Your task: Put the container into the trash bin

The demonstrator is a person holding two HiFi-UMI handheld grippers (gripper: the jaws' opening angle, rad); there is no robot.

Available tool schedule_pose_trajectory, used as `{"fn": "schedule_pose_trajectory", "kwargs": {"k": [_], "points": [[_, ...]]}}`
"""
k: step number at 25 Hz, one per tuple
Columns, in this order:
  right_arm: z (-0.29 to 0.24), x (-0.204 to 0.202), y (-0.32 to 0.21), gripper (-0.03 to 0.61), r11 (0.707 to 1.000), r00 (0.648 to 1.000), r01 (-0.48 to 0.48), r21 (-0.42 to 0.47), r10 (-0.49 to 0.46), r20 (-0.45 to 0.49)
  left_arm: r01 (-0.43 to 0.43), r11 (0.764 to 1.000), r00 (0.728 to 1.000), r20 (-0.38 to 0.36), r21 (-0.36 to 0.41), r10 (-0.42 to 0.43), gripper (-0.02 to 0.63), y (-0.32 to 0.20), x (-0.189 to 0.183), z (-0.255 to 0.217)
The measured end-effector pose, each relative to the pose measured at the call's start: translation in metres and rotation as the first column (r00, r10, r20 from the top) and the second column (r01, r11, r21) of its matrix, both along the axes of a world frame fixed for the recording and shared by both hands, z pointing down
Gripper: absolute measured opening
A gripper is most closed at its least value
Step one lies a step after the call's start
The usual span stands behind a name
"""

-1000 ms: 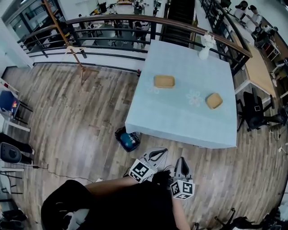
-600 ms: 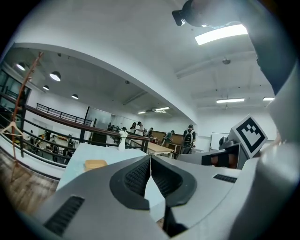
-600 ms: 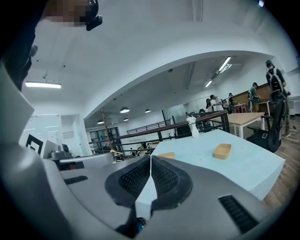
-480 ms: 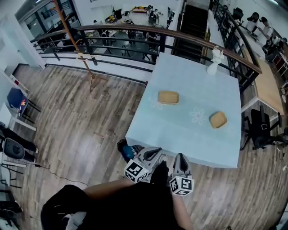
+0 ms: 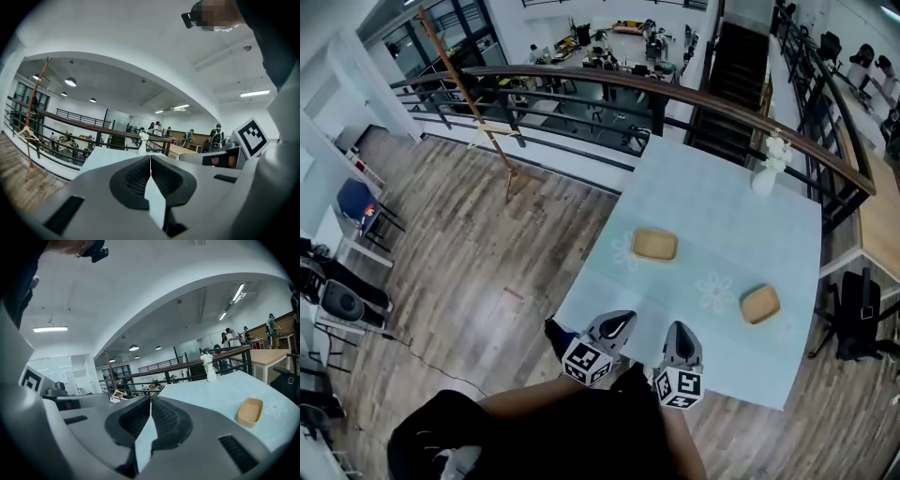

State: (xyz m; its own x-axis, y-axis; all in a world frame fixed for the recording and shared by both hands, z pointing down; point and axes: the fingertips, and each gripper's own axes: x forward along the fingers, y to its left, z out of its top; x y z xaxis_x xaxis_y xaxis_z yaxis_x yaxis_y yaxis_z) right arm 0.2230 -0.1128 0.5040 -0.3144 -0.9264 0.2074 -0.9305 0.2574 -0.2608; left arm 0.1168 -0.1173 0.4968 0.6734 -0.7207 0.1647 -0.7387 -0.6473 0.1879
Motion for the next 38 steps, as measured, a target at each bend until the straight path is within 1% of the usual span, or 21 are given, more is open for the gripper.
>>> {"fn": "schedule_pose_trajectory", "kwargs": {"k": [3, 5, 9, 11, 15, 19, 22, 25, 30, 31, 32, 33, 35, 38], "points": [[0.007, 0.005, -0.038, 0.035, 1.0, 1.0, 0.025, -0.019, -0.024, 0.02, 0.034, 0.999, 0.999, 0.015, -0.032, -0.033, 0.015, -0.028, 0.004, 0.011], [0.012, 0.009, -0.064, 0.035, 0.998, 0.999, 0.041, -0.041, -0.04, 0.036, 0.056, 0.998, 0.998, 0.015, -0.04, -0.056, 0.015, -0.049, 0.007, 0.013], [0.024, 0.006, -0.111, 0.035, 0.987, 0.992, 0.118, -0.106, -0.113, 0.046, 0.098, 0.994, 0.995, 0.018, -0.047, -0.097, 0.015, -0.086, 0.012, 0.009], [0.037, 0.004, -0.131, 0.035, 0.98, 0.989, 0.143, -0.138, -0.137, 0.052, 0.113, 0.992, 0.993, 0.025, -0.059, -0.111, 0.015, -0.097, 0.014, 0.015], [0.061, 0.01, -0.165, 0.035, 0.97, 0.987, 0.161, -0.18, -0.157, 0.032, 0.14, 0.987, 0.99, 0.037, -0.084, -0.137, 0.015, -0.113, 0.02, 0.027], [0.095, 0.013, -0.194, 0.035, 0.949, 0.977, 0.213, -0.233, -0.21, 0.039, 0.175, 0.979, 0.984, 0.041, -0.105, -0.172, 0.015, -0.126, 0.026, 0.046], [0.124, 0.007, -0.214, 0.037, 0.931, 0.968, 0.243, -0.272, -0.249, 0.016, 0.207, 0.971, 0.978, 0.048, -0.116, -0.203, 0.015, -0.132, 0.022, 0.056], [0.141, 0.002, -0.229, 0.037, 0.914, 0.954, 0.27, -0.303, -0.298, -0.047, 0.233, 0.966, 0.972, 0.048, -0.112, -0.229, 0.015, -0.138, 0.017, 0.054], [0.171, 0.007, -0.261, 0.044, 0.91, 0.946, 0.228, -0.347, -0.292, -0.143, 0.263, 0.96, 0.965, 0.038, -0.099, -0.26, 0.015, -0.15, 0.01, 0.049], [0.181, 0.008, -0.266, 0.057, 0.904, 0.944, 0.223, -0.364, -0.293, -0.149, 0.27, 0.958, 0.963, 0.037, -0.1, -0.267, 0.015, -0.15, 0.009, 0.049], [0.191, 0.008, -0.271, 0.092, 0.896, 0.945, 0.222, -0.385, -0.295, -0.142, 0.277, 0.955, 0.961, 0.037, -0.102, -0.274, 0.015, -0.149, 0.009, 0.051], [0.2, 0.009, -0.276, 0.109, 0.886, 0.947, 0.224, -0.405, -0.297, -0.125, 0.284, 0.953, 0.959, 0.037, -0.103, -0.282, 0.015, -0.149, 0.009, 0.052], [0.215, 0.012, -0.287, 0.11, 0.872, 0.95, 0.225, -0.436, -0.295, -0.1, 0.298, 0.949, 0.955, 0.04, -0.107, -0.295, 0.015, -0.148, 0.01, 0.054], [0.236, 0.015, -0.303, 0.11, 0.86, 0.948, 0.2, -0.469, -0.29, -0.127, 0.306, 0.943, 0.952, 0.055, -0.129, -0.301, 0.015, -0.144, 0.007, 0.065]]}}
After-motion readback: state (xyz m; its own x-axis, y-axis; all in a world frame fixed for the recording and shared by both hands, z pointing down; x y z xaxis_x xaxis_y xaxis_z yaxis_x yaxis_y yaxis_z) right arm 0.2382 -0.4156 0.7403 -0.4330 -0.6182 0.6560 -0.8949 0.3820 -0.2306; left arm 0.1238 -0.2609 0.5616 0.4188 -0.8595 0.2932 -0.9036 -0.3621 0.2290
